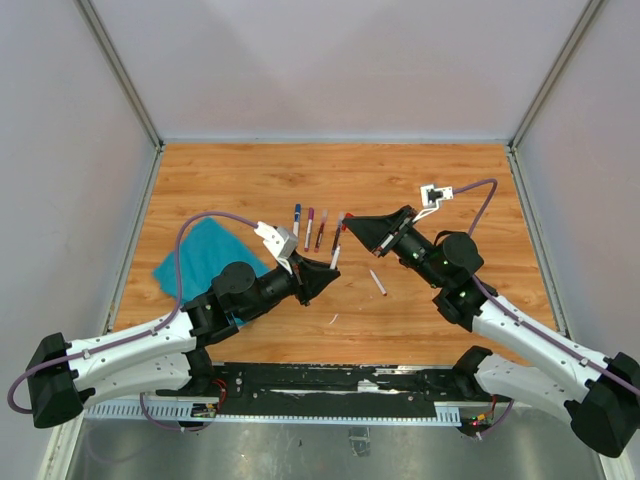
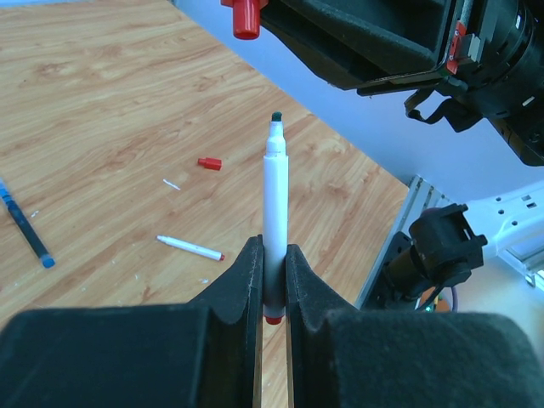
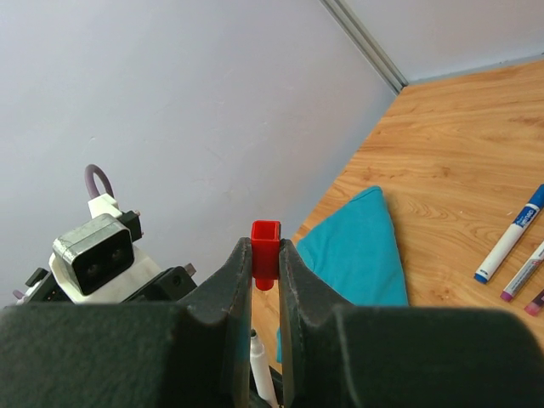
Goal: Insert the pens into the pen caps
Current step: Insert the pen cap onto the pen, then place the pen at the center of the board.
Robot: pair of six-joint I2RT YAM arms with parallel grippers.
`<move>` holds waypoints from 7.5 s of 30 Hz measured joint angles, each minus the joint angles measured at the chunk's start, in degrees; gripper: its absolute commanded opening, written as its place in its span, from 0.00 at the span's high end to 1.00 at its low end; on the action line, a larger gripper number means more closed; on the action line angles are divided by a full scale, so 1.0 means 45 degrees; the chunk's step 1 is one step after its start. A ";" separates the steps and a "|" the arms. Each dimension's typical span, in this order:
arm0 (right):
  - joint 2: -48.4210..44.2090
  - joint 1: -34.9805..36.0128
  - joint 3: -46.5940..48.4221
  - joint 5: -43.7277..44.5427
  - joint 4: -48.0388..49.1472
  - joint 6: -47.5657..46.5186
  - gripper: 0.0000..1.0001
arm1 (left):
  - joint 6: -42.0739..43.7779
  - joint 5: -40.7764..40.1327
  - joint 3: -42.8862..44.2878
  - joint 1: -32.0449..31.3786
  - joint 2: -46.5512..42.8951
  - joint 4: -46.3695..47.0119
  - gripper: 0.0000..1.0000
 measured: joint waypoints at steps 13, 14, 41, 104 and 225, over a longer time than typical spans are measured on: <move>0.0005 -0.0005 -0.0491 -0.0670 0.0495 -0.0253 0.99 | 0.0049 -0.0019 0.0000 0.0000 0.0073 0.0199 1.00; 0.0005 -0.0005 -0.0510 -0.0704 0.0559 -0.0257 0.99 | 0.0049 -0.0019 0.0000 0.0000 0.0073 0.0219 1.00; -0.0063 -0.0005 -0.0646 -0.1608 0.1088 -0.0466 0.99 | 0.0102 -0.0117 0.0000 0.0000 0.0068 0.0272 1.00; 0.0432 0.0874 -0.1069 -0.1234 0.1263 -0.1826 0.99 | 0.0083 -0.0733 0.0000 -0.0005 -0.0063 -0.0515 1.00; -0.8165 -0.2973 -0.3682 -0.2652 -0.6708 -0.4124 0.19 | 0.1375 0.1919 -0.0724 -0.0102 -0.1467 0.1321 0.99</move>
